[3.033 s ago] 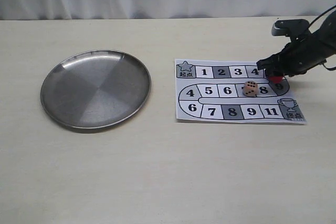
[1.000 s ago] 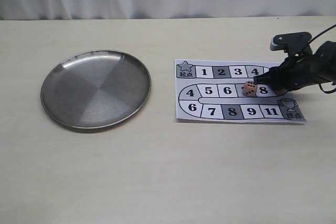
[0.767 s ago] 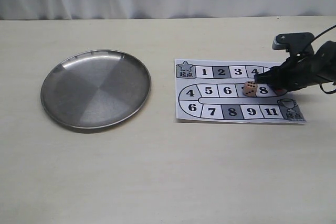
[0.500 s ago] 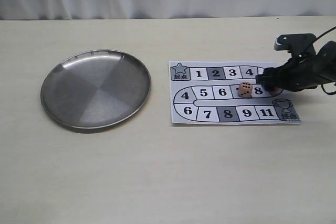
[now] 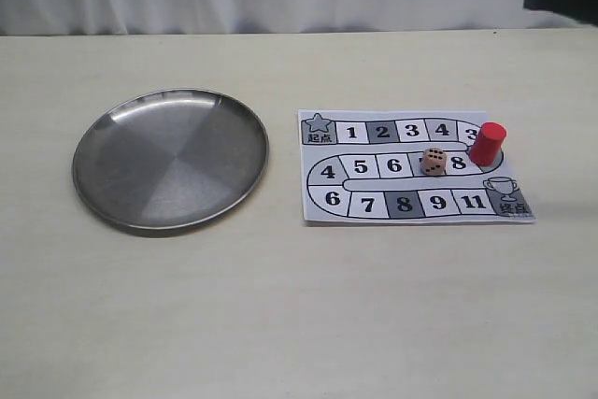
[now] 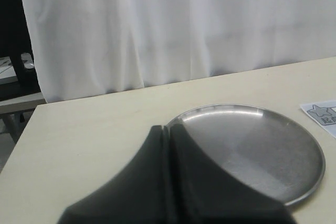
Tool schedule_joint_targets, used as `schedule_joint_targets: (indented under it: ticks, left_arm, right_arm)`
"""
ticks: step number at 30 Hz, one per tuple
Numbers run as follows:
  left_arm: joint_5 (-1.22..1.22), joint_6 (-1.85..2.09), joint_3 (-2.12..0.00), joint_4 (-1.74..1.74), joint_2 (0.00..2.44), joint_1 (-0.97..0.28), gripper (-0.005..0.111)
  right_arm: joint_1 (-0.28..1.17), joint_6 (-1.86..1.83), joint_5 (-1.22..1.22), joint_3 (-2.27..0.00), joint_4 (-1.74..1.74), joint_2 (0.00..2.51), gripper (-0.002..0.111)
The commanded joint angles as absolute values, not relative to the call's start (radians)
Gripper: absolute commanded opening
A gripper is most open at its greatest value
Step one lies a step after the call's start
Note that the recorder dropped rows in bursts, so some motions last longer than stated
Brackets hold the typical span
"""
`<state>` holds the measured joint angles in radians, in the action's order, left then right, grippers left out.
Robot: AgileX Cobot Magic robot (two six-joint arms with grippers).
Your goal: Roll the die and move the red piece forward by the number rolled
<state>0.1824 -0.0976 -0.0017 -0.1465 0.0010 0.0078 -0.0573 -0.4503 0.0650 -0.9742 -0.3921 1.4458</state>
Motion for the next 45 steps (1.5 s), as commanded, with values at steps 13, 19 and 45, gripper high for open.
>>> schedule_joint_targets:
  ticks: [13,19,45]
  left_arm:
    - [0.173,-0.099,0.0,-0.144,0.0,-0.001,0.0]
    - [0.173,-0.099,0.0,-0.144,0.0,-0.001,0.0]
    - [0.173,-0.099,0.0,-0.144,0.0,-0.001,0.0]
  right_arm:
    - [-0.055,-0.394,-0.131,-0.269,-0.388,0.552,0.004]
    - [-0.055,-0.246,-0.182,-0.073,-0.388,0.26,0.004]
    - [-0.055,0.011,0.05,0.0,-0.084,0.0,0.004]
